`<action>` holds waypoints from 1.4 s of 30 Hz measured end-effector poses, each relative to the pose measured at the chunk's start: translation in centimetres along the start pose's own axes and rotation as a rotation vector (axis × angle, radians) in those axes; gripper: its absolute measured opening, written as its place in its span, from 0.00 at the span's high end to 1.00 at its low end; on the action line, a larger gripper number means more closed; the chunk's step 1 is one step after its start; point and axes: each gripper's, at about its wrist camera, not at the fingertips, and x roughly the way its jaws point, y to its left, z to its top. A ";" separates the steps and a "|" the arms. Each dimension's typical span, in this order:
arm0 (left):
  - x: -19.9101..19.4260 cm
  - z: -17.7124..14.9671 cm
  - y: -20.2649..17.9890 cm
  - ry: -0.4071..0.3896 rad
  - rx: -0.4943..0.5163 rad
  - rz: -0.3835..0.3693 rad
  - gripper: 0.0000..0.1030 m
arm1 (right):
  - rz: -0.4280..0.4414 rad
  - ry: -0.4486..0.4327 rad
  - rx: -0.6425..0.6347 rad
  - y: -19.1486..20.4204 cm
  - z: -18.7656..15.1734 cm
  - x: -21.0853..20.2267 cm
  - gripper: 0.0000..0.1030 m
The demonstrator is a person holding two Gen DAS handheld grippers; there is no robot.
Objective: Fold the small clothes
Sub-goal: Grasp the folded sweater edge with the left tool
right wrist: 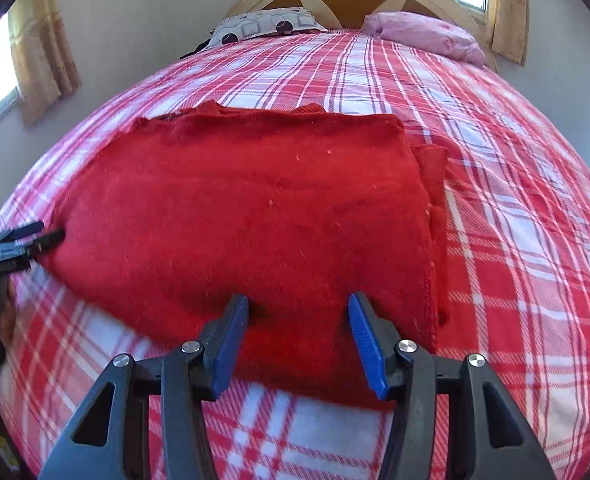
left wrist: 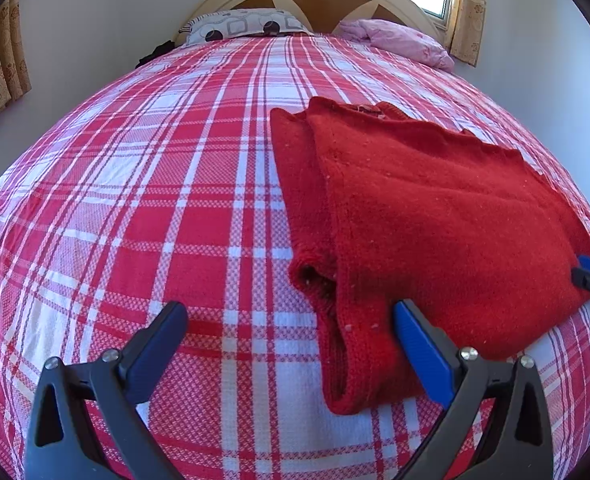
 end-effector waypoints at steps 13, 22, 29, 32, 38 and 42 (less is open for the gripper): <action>-3.7 -1.3 3.5 -0.155 -0.166 0.036 0.00 | 0.028 -0.085 -0.099 5.6 1.3 -3.7 0.47; -4.4 -2.8 9.0 -0.191 -0.439 -0.024 0.00 | 0.122 -0.161 -0.499 20.4 1.6 -3.2 0.39; -4.2 -3.8 10.7 -0.227 -0.563 -0.099 0.00 | 0.077 -0.176 -0.684 28.1 0.4 0.4 0.39; -4.1 -3.7 10.7 -0.228 -0.563 -0.110 0.00 | 0.030 -0.175 -0.701 28.9 0.2 1.9 0.39; -3.9 -3.6 11.0 -0.232 -0.576 -0.139 0.00 | 0.011 -0.185 -0.644 28.8 1.0 3.1 0.39; -3.9 -3.7 11.1 -0.231 -0.574 -0.174 0.00 | 0.035 -0.186 -0.584 28.1 1.1 3.3 0.42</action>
